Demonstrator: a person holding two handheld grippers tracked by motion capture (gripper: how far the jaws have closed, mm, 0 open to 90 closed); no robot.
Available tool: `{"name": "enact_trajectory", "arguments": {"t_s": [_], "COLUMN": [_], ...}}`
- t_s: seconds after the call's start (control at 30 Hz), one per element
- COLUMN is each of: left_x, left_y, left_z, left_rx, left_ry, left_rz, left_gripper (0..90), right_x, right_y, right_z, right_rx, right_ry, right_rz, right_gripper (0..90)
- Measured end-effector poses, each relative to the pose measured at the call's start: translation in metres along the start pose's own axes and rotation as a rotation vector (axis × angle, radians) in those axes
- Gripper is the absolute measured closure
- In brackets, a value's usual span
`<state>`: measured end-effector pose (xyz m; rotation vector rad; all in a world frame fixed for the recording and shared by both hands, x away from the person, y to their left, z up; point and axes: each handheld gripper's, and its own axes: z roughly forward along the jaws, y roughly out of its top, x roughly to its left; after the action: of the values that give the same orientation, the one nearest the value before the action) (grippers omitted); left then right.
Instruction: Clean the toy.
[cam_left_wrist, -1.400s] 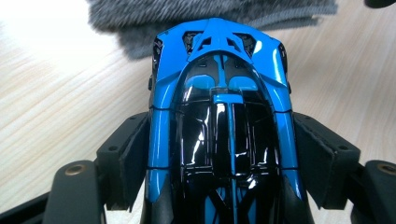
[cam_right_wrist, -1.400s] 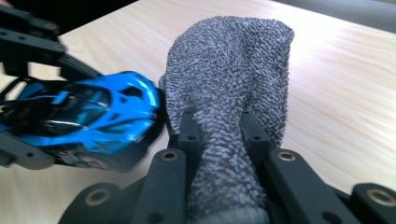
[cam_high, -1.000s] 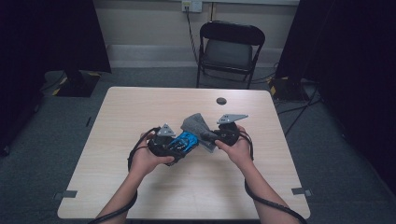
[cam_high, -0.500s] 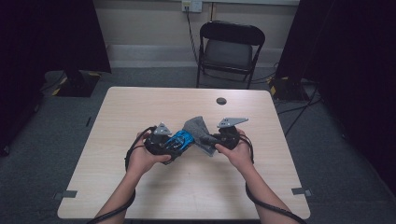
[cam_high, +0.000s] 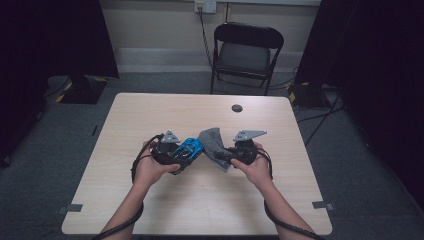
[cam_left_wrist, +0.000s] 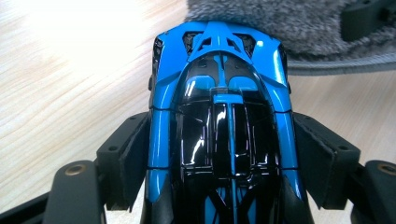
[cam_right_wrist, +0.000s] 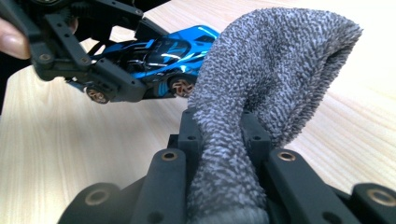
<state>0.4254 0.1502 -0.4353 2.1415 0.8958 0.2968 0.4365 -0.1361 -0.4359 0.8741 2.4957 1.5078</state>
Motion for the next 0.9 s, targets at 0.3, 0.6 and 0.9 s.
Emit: {"name": "enact_trajectory", "arguments": {"t_s": [0.3,0.6,0.9], "left_x": [0.007,0.013,0.01], "left_y": [-0.003,-0.005,-0.002], "left_z": [-0.003,-0.007,-0.01], "left_rx": [-0.004,-0.012,-0.027], "left_ry": [0.032,0.048,0.038], "left_rz": [-0.017,-0.036,-0.031], "left_gripper": [26.0,26.0,26.0], "right_x": [0.003,0.002,-0.013], "right_y": [-0.009,-0.02,-0.025], "right_z": [-0.004,-0.014,-0.03], "right_rx": [-0.003,0.003,-0.026], "right_ry": [0.019,0.011,-0.062], "right_rz": [0.005,0.014,0.047], "right_gripper": [75.1,75.1,75.0]}}
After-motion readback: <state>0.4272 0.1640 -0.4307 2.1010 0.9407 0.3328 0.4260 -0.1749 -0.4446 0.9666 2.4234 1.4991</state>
